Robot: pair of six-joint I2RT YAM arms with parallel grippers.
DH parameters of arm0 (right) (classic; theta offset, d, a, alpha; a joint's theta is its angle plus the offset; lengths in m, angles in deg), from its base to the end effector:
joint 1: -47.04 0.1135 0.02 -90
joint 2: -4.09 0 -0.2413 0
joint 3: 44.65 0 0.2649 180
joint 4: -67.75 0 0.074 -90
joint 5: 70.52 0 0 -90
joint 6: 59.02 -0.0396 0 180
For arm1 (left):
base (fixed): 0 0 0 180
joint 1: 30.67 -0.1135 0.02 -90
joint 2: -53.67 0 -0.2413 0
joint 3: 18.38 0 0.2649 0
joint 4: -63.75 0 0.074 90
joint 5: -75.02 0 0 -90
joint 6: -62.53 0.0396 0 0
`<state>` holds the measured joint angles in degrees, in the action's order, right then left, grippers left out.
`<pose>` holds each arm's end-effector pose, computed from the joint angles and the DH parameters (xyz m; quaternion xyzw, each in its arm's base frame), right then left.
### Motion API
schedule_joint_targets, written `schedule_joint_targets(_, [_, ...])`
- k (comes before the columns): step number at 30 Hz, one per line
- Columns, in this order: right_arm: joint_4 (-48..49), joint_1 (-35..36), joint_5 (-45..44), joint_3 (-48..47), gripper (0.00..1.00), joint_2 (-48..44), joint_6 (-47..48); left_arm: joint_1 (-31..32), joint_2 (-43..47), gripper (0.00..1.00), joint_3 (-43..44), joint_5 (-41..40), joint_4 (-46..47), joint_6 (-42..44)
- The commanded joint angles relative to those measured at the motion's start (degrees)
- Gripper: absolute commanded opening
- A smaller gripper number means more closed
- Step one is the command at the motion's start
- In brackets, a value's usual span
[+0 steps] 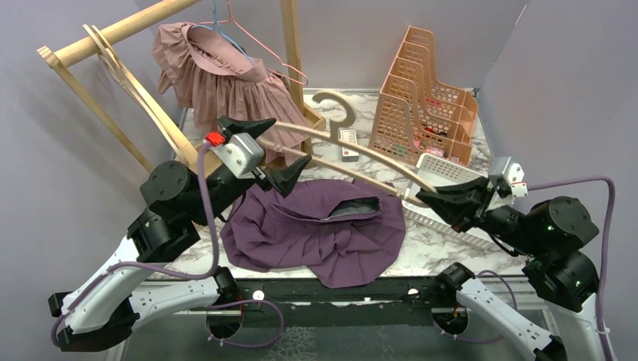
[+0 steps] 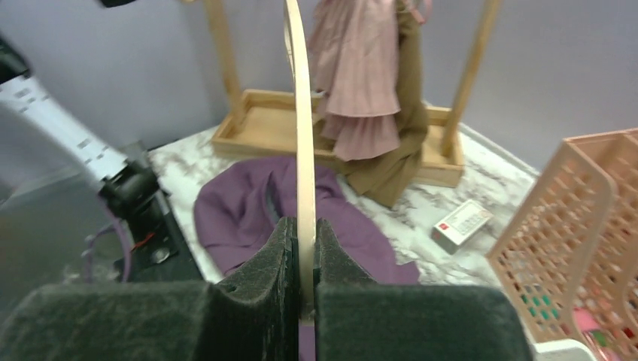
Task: Place the skirt on the hanger
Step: Pick up the hanger from the clothesline.
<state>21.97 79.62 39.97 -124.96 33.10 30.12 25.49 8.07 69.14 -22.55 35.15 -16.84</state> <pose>0.0643 0.0575 0.4479 -0.3074 0.6004 0.3241 0.6633 0.0926 -0.1287 0.4890 0.2975 0.5453 -0.2651 0.7375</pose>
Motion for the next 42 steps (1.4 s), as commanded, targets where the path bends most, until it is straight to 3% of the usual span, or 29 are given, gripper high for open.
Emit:
schedule_joint_targets(1, [-2.7, 0.2, 11.8, -0.1, 0.01, -0.6, 1.0, -0.3, -0.7, 0.97, -0.3, 6.5, -0.8, 15.5])
schedule_joint_targets(10, [-6.5, 0.3, 17.9, -3.3, 0.01, 1.0, 4.2, -0.3, 3.5, 0.91, -7.4, 5.9, -6.6, 24.0])
schedule_joint_targets(13, [-9.9, 0.3, 19.6, -5.7, 0.01, 3.0, 6.4, -0.3, 4.4, 0.83, -6.7, 9.7, -9.7, 25.5])
schedule_joint_targets(14, [-10.5, 0.3, 20.1, -6.2, 0.01, 3.5, 6.9, -0.3, 4.4, 0.78, -5.9, 11.2, -11.3, 25.5])
schedule_joint_targets(16, [-11.2, 0.3, 20.6, -6.9, 0.01, 4.4, 7.6, -0.3, 4.0, 0.56, -4.2, 13.7, -15.9, 25.8])
schedule_joint_targets(24, [-10.1, 0.3, 21.2, -6.4, 0.01, 6.1, 8.8, -0.3, 5.0, 0.04, -4.6, 18.2, -22.3, 23.5])
schedule_joint_targets(25, [-10.1, 0.3, 21.3, -6.4, 0.01, 6.5, 9.1, -0.3, 4.9, 0.00, -4.6, 18.3, -22.5, 23.7])
schedule_joint_targets(30, [-11.0, 0.2, 21.4, -7.0, 0.01, 8.4, 10.0, -0.3, 3.6, 0.00, -4.1, 18.1, -23.8, 25.6])
schedule_joint_targets(31, [-11.5, 0.3, 21.0, -7.2, 0.07, 8.9, 10.0, -0.3, 3.5, 0.00, -3.9, 18.2, -24.2, 26.0])
schedule_joint_targets(33, [-11.8, 0.2, 19.6, -7.6, 0.32, 9.7, 10.2, -0.2, 3.2, 0.00, -3.8, 18.3, -24.7, 26.4])
schedule_joint_targets(36, [-11.9, 0.2, 18.4, -8.4, 0.59, 11.3, 11.1, -0.3, 2.8, 0.00, -4.0, 18.9, -25.2, 26.6])
schedule_joint_targets(38, [-11.7, 0.3, 18.2, -9.7, 0.66, 12.8, 12.6, -0.3, 2.2, 0.00, -4.1, 19.6, -25.6, 26.6])
schedule_joint_targets(42, [-9.0, 0.3, 17.7, -11.7, 0.69, 17.2, 17.5, -0.3, 0.2, 0.00, -3.9, 21.1, -26.0, 25.3])
